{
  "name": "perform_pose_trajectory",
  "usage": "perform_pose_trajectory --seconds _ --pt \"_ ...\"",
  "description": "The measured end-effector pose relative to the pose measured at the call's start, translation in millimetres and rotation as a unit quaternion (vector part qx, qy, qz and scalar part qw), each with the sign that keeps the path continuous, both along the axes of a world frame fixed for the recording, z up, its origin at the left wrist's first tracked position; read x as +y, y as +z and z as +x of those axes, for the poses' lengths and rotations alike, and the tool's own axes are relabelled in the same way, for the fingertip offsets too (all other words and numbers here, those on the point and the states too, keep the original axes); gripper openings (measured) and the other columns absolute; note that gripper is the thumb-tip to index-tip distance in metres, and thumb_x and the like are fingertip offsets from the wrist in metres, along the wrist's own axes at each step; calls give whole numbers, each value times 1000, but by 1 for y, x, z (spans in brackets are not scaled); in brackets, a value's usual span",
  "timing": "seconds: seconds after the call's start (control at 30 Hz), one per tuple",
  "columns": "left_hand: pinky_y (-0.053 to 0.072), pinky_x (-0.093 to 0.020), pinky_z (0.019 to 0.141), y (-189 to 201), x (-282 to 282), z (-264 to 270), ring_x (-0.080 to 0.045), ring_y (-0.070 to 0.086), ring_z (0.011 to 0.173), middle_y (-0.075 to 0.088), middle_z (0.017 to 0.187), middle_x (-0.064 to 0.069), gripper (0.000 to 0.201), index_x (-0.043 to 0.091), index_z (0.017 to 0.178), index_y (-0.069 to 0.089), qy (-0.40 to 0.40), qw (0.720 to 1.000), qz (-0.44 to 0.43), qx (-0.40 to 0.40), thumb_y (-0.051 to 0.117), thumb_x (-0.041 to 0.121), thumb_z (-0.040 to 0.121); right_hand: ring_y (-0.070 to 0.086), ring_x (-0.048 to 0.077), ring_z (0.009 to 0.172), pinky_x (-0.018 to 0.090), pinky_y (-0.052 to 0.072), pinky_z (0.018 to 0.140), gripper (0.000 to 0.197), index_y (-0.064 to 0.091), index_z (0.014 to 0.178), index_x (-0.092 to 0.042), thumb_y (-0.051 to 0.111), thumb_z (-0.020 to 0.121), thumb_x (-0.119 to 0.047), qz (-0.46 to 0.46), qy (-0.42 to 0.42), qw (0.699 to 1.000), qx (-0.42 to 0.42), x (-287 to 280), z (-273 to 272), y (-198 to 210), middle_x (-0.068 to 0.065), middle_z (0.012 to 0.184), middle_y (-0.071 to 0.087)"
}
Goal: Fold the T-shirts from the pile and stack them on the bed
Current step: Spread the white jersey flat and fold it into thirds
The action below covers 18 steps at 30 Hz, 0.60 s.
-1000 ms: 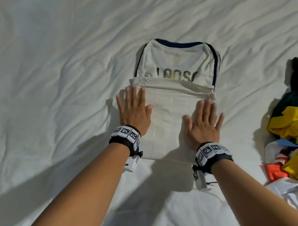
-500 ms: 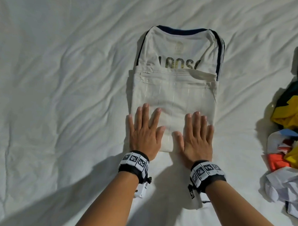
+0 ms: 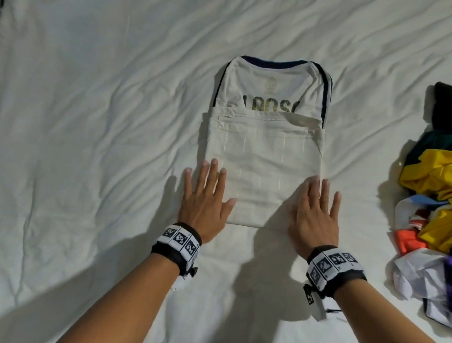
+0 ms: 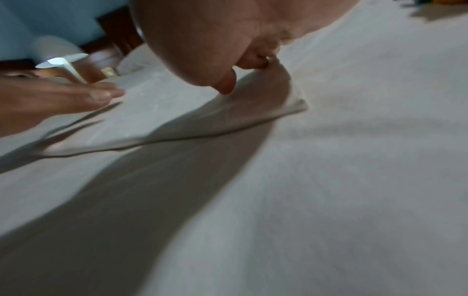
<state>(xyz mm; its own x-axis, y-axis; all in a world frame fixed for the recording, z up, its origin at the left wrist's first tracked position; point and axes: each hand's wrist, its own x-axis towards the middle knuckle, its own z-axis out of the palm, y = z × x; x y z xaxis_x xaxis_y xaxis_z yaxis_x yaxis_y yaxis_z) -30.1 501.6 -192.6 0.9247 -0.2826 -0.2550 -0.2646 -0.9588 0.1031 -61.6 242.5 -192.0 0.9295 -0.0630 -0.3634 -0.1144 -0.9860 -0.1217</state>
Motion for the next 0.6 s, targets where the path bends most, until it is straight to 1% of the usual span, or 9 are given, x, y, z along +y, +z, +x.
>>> perform_pose_trajectory --seconds 0.07,0.1,0.17,0.23,0.27,0.33,0.4,0.5,0.6 --pt "10 -66 121 10 -2 -17 -39 14 155 24 165 -20 75 8 154 36 -78 997 -1 14 43 55 96 -1 32 156 52 -9 125 71 17 158 -2 33 98 -34 -4 75 997 3 0 -10 11 15 168 11" --pt "13 -67 119 12 -1 -23 -40 18 153 29 163 -19 77 9 153 37 -92 995 18 28 50 53 91 7 33 156 53 -1 126 76 22 157 -1 43 93 -37 -9 106 994 10 0 -15 13 16 166 17" --pt "17 -67 118 12 -1 -29 -39 18 153 25 165 -17 84 10 156 30 -76 994 51 62 54 49 86 16 34 154 53 10 126 85 28 155 -1 53 85 -44 -25 136 990 31 -2 -25 14 18 164 23" --pt "16 -66 119 10 -5 -28 -35 13 155 15 168 -13 86 11 159 22 -46 994 61 81 54 47 87 21 37 152 52 15 125 89 31 153 0 58 82 -47 -39 141 989 36 -5 -31 10 21 163 25" --pt "16 -65 120 8 -9 -27 -35 14 154 15 168 -13 85 10 158 22 -38 994 66 83 54 46 88 26 39 150 53 18 124 89 35 151 2 61 81 -46 -43 143 988 30 -6 -31 8 24 161 29" --pt "18 -65 118 7 -18 -23 -37 22 151 23 165 -15 80 8 155 28 -37 991 95 82 59 41 89 35 44 145 55 23 121 84 42 146 7 66 79 -37 -48 151 987 26 -5 -27 2 29 154 38" --pt "20 -66 117 9 -25 -20 -38 30 146 31 160 -16 74 7 151 33 -43 987 133 75 64 32 89 43 48 137 58 31 117 71 47 140 12 59 79 -22 -57 158 985 30 -1 -22 0 33 146 46" --pt "20 -66 117 14 -27 -16 -39 34 143 35 158 -17 61 7 149 37 -52 985 152 55 56 12 91 52 51 128 59 41 110 60 54 132 16 51 73 2 -76 157 984 33 4 -16 2 37 135 54" --pt "20 -64 117 23 -27 -11 -36 37 141 38 156 -14 51 9 143 44 -55 987 141 58 51 7 93 54 50 127 58 42 109 57 56 130 15 55 74 5 -100 163 981 38 8 -13 9 36 133 56"
